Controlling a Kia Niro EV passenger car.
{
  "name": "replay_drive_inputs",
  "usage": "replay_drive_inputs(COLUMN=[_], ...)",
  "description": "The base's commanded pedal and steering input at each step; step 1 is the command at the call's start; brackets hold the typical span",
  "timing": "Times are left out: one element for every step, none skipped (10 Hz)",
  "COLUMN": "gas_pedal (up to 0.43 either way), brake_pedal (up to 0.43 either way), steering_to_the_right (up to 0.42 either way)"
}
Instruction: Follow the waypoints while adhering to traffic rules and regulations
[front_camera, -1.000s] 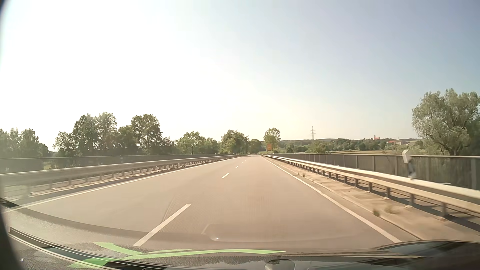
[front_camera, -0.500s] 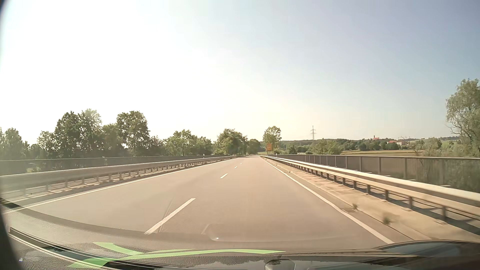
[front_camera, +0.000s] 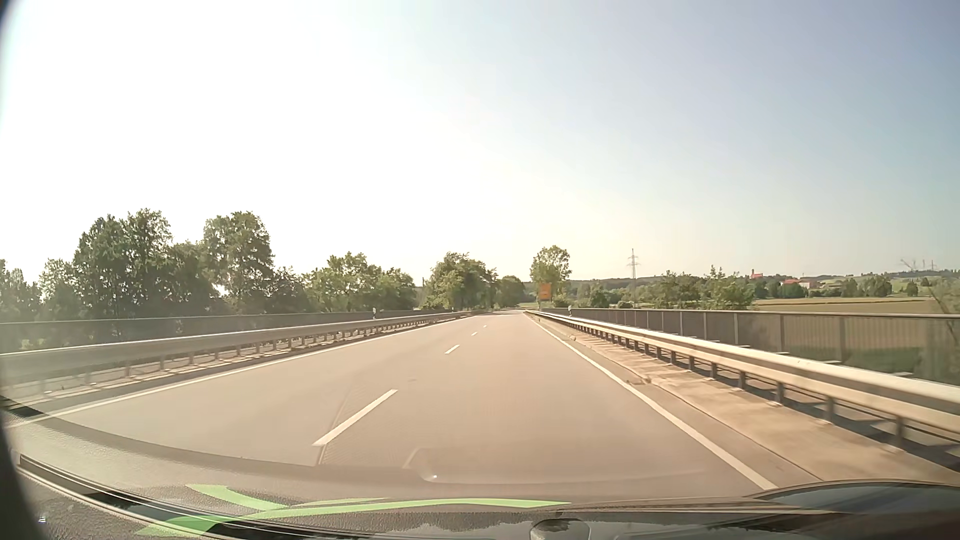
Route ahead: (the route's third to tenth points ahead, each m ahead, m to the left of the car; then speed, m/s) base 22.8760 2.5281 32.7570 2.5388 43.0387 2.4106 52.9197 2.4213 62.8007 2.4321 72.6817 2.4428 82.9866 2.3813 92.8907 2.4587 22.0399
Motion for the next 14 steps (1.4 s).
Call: replay_drive_inputs(gas_pedal=[0.299,0.299,0.299,0.287,0.287,0.287,0.287,0.287,0.287,0.287,0.287,0.287,0.287,0.287], brake_pedal=[0.0,0.0,0.0,0.0,0.0,0.0,0.0,0.0,0.0,0.0,0.0,0.0,0.0,0.0], steering_to_the_right=[-0.007,-0.007,-0.006,-0.005,-0.003,-0.003,-0.003,-0.003,-0.004,-0.004,-0.004,-0.004,-0.004,-0.004])
